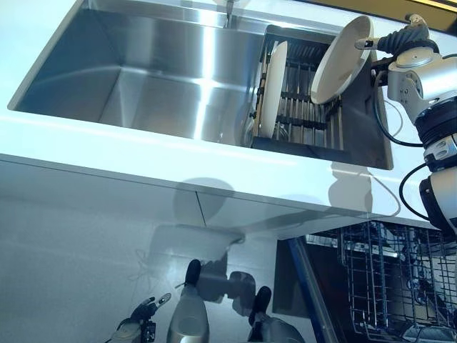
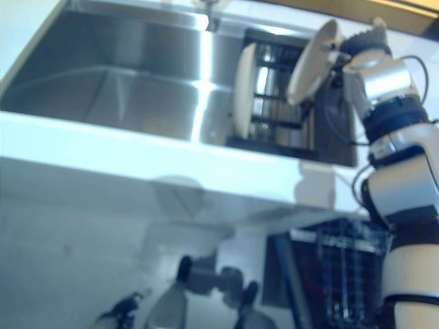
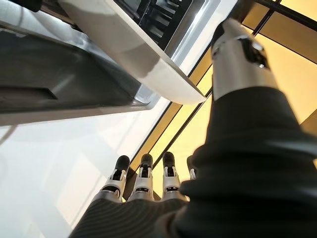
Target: Take plates into dishwasher
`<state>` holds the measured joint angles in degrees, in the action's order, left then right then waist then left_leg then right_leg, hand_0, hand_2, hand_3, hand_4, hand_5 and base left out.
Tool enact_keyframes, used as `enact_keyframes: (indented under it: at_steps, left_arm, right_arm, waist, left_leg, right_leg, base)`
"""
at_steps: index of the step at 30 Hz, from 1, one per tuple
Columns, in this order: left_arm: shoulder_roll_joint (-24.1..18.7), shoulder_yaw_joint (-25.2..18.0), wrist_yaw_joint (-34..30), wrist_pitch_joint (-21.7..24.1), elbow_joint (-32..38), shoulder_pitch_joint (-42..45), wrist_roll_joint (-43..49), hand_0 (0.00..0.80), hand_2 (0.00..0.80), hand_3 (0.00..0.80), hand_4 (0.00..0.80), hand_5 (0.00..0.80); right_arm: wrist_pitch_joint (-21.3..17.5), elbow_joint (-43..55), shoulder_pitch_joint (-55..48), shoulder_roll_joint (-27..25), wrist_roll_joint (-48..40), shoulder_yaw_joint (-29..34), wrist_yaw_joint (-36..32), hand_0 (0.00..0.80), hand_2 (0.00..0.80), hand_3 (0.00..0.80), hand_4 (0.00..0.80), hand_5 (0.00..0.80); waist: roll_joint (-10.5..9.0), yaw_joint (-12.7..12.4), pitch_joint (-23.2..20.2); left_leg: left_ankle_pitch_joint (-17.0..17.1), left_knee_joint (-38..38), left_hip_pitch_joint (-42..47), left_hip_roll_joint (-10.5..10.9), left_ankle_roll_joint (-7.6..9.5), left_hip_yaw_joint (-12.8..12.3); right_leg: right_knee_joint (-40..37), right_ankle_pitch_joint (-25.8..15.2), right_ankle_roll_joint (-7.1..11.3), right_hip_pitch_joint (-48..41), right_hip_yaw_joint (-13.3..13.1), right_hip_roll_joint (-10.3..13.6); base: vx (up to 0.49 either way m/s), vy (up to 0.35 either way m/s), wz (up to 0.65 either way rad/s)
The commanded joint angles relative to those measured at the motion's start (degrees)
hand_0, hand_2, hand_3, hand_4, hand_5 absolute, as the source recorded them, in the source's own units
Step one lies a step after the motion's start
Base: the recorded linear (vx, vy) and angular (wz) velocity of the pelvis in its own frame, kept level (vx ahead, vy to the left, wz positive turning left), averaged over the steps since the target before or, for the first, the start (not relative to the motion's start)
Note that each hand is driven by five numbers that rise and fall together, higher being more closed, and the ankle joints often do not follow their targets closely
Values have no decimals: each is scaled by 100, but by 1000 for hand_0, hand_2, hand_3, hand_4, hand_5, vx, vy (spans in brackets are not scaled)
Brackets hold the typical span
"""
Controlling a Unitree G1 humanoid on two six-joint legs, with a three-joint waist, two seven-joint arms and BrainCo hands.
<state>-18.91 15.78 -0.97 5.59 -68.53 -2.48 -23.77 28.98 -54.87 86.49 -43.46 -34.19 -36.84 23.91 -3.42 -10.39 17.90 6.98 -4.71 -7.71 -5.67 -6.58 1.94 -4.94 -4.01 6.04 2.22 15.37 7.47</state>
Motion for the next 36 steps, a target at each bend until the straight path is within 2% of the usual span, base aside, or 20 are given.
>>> enact_keyframes:
  at_steps: [1,36]
  left_arm:
    - [-51,281,57,101,-104,-132,-199,0,0,0,0,0]
    - [-62,313,42,132,-105,-72,-201,0,0,0,0,0]
  right_arm:
    - [-341,152,652,-180,20,-358,165,0,0,0,0,0]
    - [-285,297,556,-186,81,-300,143,0,0,0,0,0]
  waist:
    - [-221,-16,19]
    - [-259,-70,165]
  left_leg:
    - [-1,-29,-58,152,61,-132]
    - [-14,-29,-35,148,86,-165]
  right_leg:
    - [-6,-507,184,244,7,348]
    - [36,-516,193,225,82,388]
  base:
    - [0,0,0]
    - [0,0,0]
